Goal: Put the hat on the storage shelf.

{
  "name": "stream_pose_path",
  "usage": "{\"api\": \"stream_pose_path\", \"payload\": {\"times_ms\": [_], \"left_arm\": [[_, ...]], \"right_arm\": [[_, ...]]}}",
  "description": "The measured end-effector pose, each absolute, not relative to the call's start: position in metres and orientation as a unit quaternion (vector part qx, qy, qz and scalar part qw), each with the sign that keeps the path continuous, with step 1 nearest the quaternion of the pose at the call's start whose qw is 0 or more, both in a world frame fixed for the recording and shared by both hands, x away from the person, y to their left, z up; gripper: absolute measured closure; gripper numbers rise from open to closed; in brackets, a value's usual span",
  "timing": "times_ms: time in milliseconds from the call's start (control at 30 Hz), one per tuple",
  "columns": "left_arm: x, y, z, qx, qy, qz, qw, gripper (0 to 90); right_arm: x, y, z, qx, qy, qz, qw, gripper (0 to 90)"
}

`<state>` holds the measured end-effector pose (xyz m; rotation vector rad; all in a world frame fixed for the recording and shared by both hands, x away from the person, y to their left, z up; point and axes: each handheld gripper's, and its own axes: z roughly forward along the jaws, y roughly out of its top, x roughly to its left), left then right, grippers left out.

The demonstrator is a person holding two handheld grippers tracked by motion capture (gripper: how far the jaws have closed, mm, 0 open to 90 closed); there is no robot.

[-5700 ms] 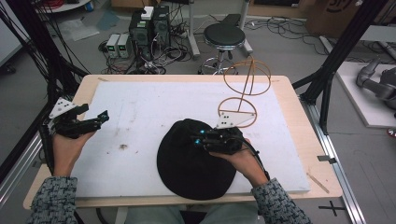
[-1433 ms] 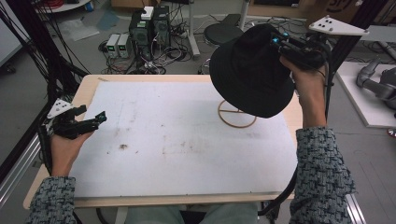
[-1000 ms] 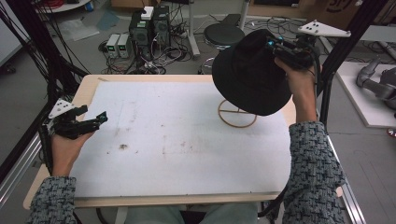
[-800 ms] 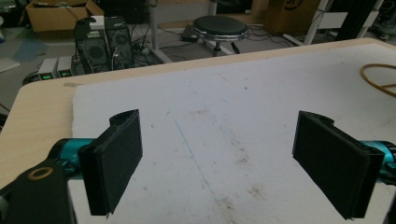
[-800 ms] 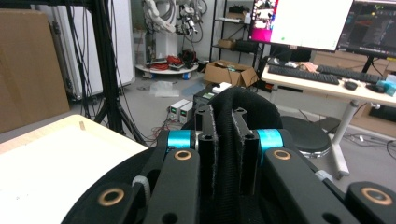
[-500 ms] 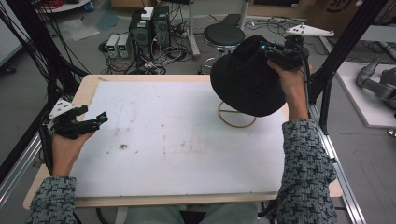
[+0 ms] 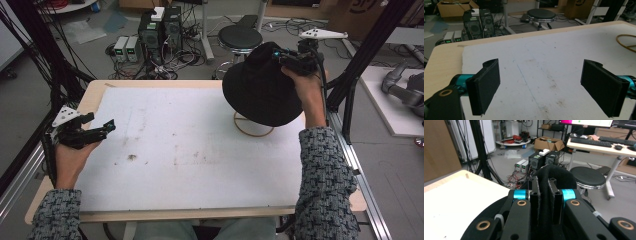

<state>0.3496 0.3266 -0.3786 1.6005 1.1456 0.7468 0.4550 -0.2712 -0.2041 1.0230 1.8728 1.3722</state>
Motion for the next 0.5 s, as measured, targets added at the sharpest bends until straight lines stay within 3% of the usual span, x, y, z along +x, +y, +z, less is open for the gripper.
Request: {"api": "stream_pose_path", "payload": {"times_ms": [500], "left_arm": [[0.3498, 0.3253, -0.3786, 0.662, 0.471, 0.308, 0.495, 16.2]], "right_arm": [[0.4628, -0.269, -0.2111, 0.4, 0.719, 0.495, 0.279, 82.8]]}}
